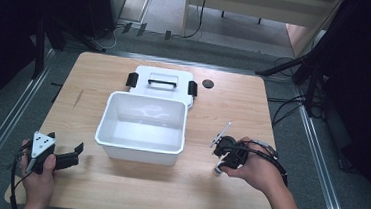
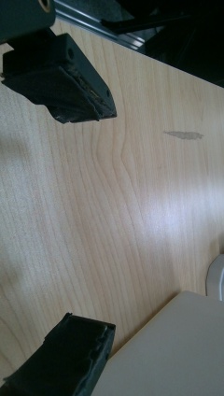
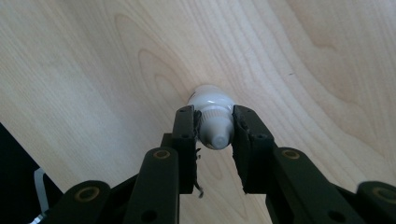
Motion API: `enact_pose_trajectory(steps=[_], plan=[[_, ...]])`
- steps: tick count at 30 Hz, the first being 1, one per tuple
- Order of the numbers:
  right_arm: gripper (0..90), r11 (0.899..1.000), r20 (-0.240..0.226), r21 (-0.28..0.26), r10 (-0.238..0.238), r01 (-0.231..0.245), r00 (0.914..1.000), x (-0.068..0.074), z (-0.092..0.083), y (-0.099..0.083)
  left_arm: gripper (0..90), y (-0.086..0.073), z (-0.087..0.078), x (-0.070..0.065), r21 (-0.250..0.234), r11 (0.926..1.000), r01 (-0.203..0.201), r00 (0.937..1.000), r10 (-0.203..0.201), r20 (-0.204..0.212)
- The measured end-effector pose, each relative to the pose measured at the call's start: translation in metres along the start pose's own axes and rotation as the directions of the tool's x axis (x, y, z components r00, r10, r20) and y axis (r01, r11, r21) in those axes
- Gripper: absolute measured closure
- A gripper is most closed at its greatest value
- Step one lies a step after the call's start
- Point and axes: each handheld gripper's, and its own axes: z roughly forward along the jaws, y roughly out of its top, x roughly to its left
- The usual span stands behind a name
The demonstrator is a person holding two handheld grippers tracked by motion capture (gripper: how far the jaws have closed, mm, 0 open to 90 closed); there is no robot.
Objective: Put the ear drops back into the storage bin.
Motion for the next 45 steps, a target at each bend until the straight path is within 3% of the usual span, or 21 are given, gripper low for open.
enact_pose_trajectory(steps=[7, 11, 15, 29, 45], plan=[[72.3, 1.0, 0.011, -0.002, -0.029, 0.029, 0.9995, -0.004, -0.01, 0.008, 1.4, 0.0, 0.0, 0.0, -0.002, 1.0, 0.0, 1.0, 0.0, 0.001], [72.4, 0.998, 0.052, -0.029, -0.048, 0.05, 0.9975, -0.006, -0.02, 0.013, 1.4, 0.0, 0.0, 0.0, -0.003, 1.0, 0.003, 1.0, -0.003, 0.001], [72.3, 0.999, 0.048, -0.047, -0.023, 0.025, 0.9986, -0.01, -0.031, 0.019, 1.4, 0.0, 0.0, 0.0, -0.002, 1.0, 0.003, 1.0, -0.003, 0.002], [72.3, 0.994, 0.062, -0.105, -0.03, 0.037, 0.9976, -0.024, -0.068, 0.035, 1.4, 0.0, 0.0, 0.0, 0.002, 1.0, -0.004, 1.0, 0.004, 0.003], [72.3, 0.985, 0.07, -0.121, -0.112, 0.12, 0.9912, -0.019, -0.11, 0.067, 1.4, 0.0, 0.0, 0.0, 0.004, 1.0, -0.004, 1.0, 0.004, 0.004]])
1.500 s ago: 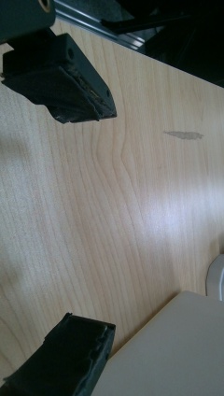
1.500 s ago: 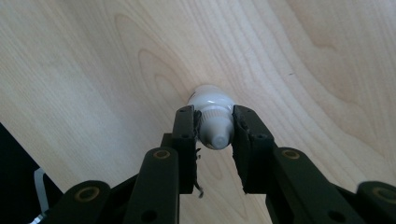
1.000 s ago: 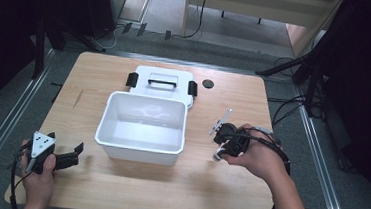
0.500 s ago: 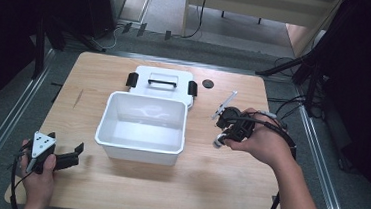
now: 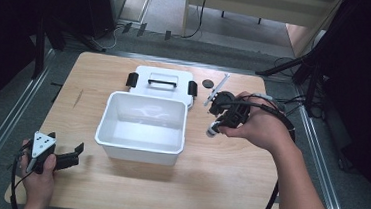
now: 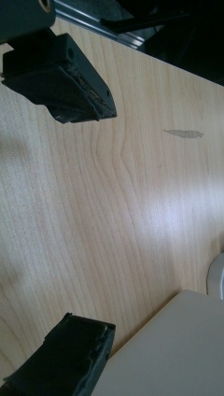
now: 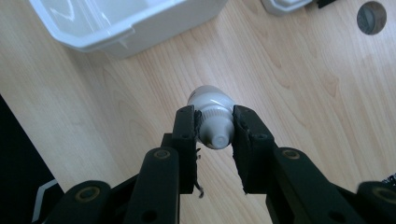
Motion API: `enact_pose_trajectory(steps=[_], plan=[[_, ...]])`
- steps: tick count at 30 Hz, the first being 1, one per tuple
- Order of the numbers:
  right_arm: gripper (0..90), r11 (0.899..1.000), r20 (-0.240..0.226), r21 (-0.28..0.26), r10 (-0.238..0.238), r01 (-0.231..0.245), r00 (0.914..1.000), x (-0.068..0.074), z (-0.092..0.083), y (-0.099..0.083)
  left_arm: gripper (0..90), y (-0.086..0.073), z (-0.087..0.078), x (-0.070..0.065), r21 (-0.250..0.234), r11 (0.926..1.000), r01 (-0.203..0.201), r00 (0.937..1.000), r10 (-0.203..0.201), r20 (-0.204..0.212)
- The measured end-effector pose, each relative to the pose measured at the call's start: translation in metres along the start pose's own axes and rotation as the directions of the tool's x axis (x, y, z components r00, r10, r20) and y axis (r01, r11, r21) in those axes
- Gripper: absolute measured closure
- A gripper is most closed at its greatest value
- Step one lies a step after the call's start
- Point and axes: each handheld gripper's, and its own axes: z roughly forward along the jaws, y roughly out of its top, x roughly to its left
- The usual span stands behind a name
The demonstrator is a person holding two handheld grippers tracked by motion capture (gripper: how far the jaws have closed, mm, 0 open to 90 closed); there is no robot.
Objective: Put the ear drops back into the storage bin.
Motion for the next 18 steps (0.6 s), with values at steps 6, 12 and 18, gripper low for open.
enact_pose_trajectory(steps=[6, 12, 18], plan=[[72.3, 0.999, 0.0, -0.007, -0.034, 0.034, 0.9994, 0.003, -0.009, 0.022, 1.4, 0.0, 0.0, 0.0, -0.002, 1.0, 0.001, 1.0, -0.001, 0.001], [72.3, 0.997, -0.003, -0.011, -0.08, 0.08, 0.9968, 0.008, -0.015, 0.042, 1.4, 0.0, 0.0, 0.0, 0.001, 1.0, -0.001, 1.0, 0.001, 0.002], [72.3, 0.994, -0.008, -0.035, -0.108, 0.108, 0.9941, 0.014, -0.019, 0.062, 1.4, 0.0, 0.0, 0.0, 0.002, 1.0, -0.004, 1.0, 0.004, 0.002]])
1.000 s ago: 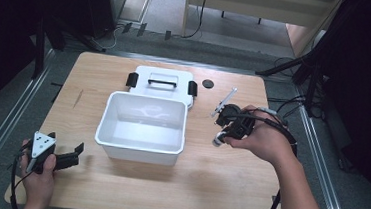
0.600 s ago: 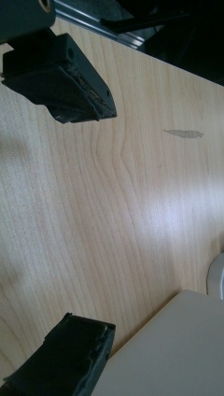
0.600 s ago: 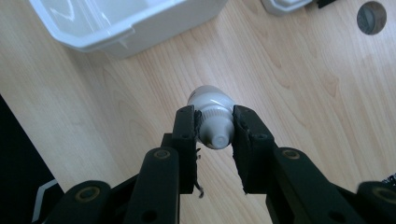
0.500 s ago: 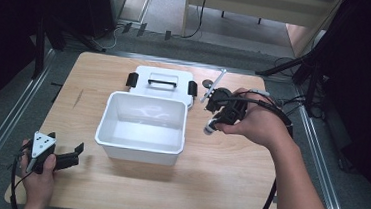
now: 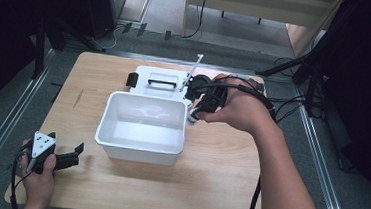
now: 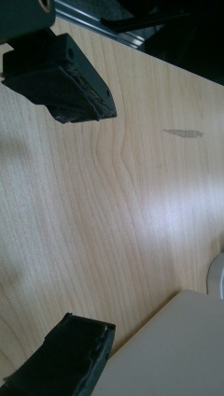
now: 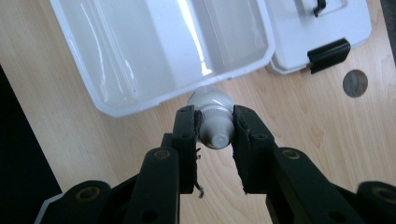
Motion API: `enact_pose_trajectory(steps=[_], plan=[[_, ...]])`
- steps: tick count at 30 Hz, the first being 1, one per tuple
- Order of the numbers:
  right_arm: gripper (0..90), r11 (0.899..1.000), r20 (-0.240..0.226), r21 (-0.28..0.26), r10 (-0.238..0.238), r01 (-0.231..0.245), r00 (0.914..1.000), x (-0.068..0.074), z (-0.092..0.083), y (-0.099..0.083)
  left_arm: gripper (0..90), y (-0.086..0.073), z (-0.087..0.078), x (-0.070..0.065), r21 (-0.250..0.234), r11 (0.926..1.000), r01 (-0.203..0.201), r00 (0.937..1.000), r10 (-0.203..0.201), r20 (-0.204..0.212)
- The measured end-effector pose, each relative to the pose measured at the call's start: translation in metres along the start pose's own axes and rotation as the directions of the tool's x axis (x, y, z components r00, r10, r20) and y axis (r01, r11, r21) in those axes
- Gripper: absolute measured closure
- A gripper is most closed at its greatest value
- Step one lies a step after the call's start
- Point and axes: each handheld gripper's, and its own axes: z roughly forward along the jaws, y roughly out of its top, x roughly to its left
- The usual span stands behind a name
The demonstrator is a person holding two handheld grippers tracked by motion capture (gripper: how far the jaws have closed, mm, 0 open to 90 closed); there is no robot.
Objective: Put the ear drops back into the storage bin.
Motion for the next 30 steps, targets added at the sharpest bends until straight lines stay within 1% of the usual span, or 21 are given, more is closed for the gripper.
enact_pose_trajectory(steps=[5, 9, 11, 16, 17, 18, 22, 24, 25, 28, 30], plan=[[72.3, 0.999, -0.013, 0.004, -0.035, 0.035, 0.9993, 0.006, 0.003, 0.018, 1.4, 0.0, 0.0, 0.0, 0.0, 1.0, 0.002, 1.0, -0.002, 0.0], [72.3, 0.998, -0.027, 0.006, -0.055, 0.056, 0.9981, 0.009, 0.009, 0.027, 1.4, 0.0, 0.0, 0.0, -0.002, 1.0, 0.005, 1.0, -0.005, 0.002], [72.3, 0.998, -0.029, 0.02, -0.066, 0.066, 0.9974, 0.009, 0.014, 0.03, 1.4, 0.0, 0.0, 0.0, -0.002, 1.0, 0.004, 1.0, -0.004, 0.002], [72.3, 0.997, -0.035, 0.038, -0.071, 0.073, 0.9968, 0.009, 0.022, 0.032, 1.4, 0.0, 0.0, 0.0, -0.002, 1.0, 0.005, 1.0, -0.005, 0.004], [72.3, 0.996, -0.045, 0.042, -0.072, 0.073, 0.9964, 0.008, 0.027, 0.033, 1.4, 0.0, 0.0, 0.001, -0.001, 1.0, 0.004, 1.0, -0.004, 0.004], [72.2, 0.997, -0.045, 0.046, -0.066, 0.068, 0.9968, 0.009, 0.028, 0.033, 1.4, 0.0, 0.0, 0.0, -0.001, 1.0, 0.004, 1.0, -0.004, 0.004], [72.3, 0.996, -0.053, 0.057, -0.068, 0.071, 0.9962, 0.008, 0.036, 0.033, 1.4, 0.0, 0.0, 0.0, 0.0, 1.0, 0.002, 1.0, -0.002, 0.003], [72.3, 0.995, -0.06, 0.059, -0.076, 0.079, 0.9953, 0.008, 0.039, 0.033, 1.4, 0.0, 0.0, 0.0, 0.0, 1.0, 0.0, 1.0, 0.0, 0.003], [72.3, 0.995, -0.056, 0.061, -0.07, 0.073, 0.996, 0.009, 0.039, 0.033, 1.4, 0.0, 0.0, 0.0, 0.0, 1.0, 0.001, 1.0, -0.001, 0.002], [72.2, 0.995, -0.063, 0.052, -0.082, 0.085, 0.9947, 0.01, 0.044, 0.034, 1.4, 0.0, 0.001, 0.0, -0.002, 1.0, 0.004, 1.0, -0.004, 0.002], [72.3, 0.995, -0.065, 0.064, -0.076, 0.081, 0.995, 0.011, 0.047, 0.034, 1.4, 0.0, 0.001, 0.0, -0.004, 1.0, 0.004, 1.0, -0.004, 0.003]])
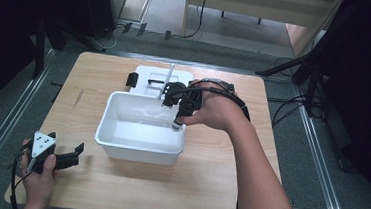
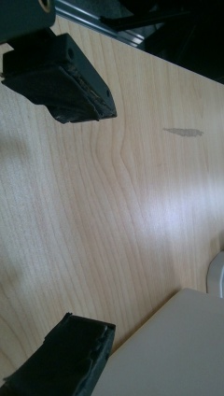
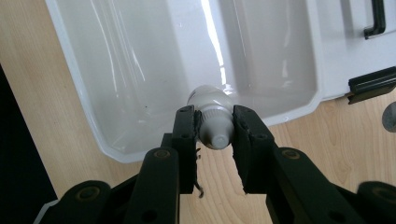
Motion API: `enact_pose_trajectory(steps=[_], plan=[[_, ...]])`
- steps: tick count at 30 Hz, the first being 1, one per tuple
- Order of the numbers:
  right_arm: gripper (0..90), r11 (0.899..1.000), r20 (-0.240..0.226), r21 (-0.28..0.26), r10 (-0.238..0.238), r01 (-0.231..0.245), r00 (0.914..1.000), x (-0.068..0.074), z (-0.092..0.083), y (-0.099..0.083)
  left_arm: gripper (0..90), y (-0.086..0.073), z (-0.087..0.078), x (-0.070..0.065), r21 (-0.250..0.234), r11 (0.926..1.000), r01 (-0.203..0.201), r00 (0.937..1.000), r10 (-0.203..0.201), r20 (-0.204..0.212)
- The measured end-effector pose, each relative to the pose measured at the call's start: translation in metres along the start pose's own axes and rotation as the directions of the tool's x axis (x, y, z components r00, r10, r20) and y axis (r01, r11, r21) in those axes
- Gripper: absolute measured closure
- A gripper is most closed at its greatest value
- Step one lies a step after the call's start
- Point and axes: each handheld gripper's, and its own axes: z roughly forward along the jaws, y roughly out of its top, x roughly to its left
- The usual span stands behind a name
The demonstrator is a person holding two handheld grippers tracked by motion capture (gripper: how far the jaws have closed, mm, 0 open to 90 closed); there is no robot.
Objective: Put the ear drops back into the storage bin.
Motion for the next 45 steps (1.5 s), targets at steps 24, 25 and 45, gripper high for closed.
enact_pose_trajectory(steps=[24, 25, 45], plan=[[72.1, 0.998, -0.026, 0.042, -0.034, 0.036, 0.9991, 0.002, 0.044, 0.004, 1.4, 0.0, 0.0, 0.0, -0.001, 1.0, 0.002, 1.0, -0.002, 0.003], [72.1, 0.998, -0.026, 0.037, -0.045, 0.046, 0.9986, 0.002, 0.046, 0.004, 1.4, 0.0, 0.0, 0.0, -0.002, 1.0, 0.001, 1.0, -0.001, 0.002], [71.9, 0.994, -0.018, 0.083, -0.076, 0.077, 0.997, 0.005, 0.079, 0.0, 1.4, 0.0, 0.0, 0.0, -0.001, 1.0, 0.002, 1.0, -0.002, 0.003]])
